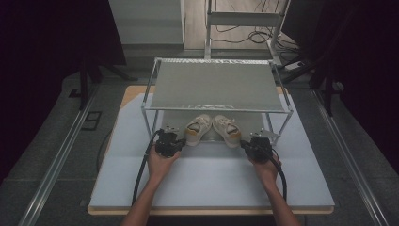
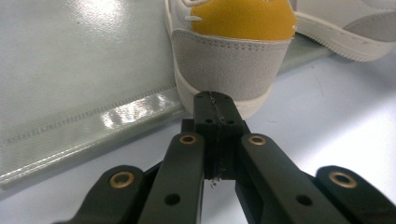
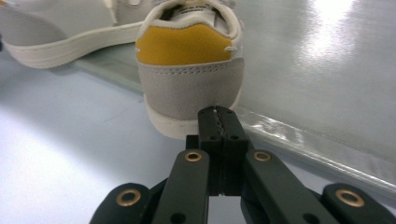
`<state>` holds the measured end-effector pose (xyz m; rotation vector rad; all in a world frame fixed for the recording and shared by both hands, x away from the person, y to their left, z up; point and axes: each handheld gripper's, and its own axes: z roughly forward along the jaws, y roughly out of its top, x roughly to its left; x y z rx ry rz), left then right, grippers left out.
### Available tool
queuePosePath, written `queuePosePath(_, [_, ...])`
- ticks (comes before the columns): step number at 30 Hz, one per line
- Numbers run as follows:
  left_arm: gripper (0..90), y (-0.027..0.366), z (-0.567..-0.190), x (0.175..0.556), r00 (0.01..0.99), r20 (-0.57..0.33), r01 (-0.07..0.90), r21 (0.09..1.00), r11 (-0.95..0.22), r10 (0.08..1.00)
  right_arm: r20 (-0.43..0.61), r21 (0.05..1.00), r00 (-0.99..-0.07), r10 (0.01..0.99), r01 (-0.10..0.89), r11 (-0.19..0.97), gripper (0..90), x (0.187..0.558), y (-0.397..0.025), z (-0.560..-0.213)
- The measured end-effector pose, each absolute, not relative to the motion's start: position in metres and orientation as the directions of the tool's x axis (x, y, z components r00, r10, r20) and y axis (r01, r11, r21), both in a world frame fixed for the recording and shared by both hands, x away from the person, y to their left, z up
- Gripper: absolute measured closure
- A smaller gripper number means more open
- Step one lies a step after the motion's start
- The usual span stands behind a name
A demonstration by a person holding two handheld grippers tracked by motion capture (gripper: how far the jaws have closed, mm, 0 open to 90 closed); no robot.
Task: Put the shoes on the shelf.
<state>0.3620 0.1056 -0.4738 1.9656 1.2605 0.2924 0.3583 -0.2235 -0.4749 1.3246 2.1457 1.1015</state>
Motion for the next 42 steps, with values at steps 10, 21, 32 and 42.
queuePosePath(10, [89.3, 0.087, -0.474, 0.359, 0.527, -0.221, 0.666, 0.707, -0.237, 0.821, 0.112, 0.792, -0.545, 0.831, 0.554, 0.256, 89.3, 0.354, -0.202, -0.477])
queuePosePath(21, [88.6, 0.071, -0.472, 0.361, 0.556, -0.223, 0.660, 0.704, -0.262, 0.801, 0.120, 0.800, -0.570, 0.813, 0.540, 0.261, 89.3, 0.354, -0.187, -0.479])
queuePosePath(32, [88.5, 0.066, -0.472, 0.361, 0.564, -0.227, 0.658, 0.704, -0.266, 0.794, 0.117, 0.799, -0.601, 0.790, 0.530, 0.284, 89.3, 0.352, -0.179, -0.481])
queuePosePath(42, [88.0, 0.062, -0.473, 0.361, 0.571, -0.229, 0.654, 0.707, -0.268, 0.788, 0.129, 0.804, -0.618, 0.776, 0.523, 0.283, 89.4, 0.356, -0.172, -0.482])
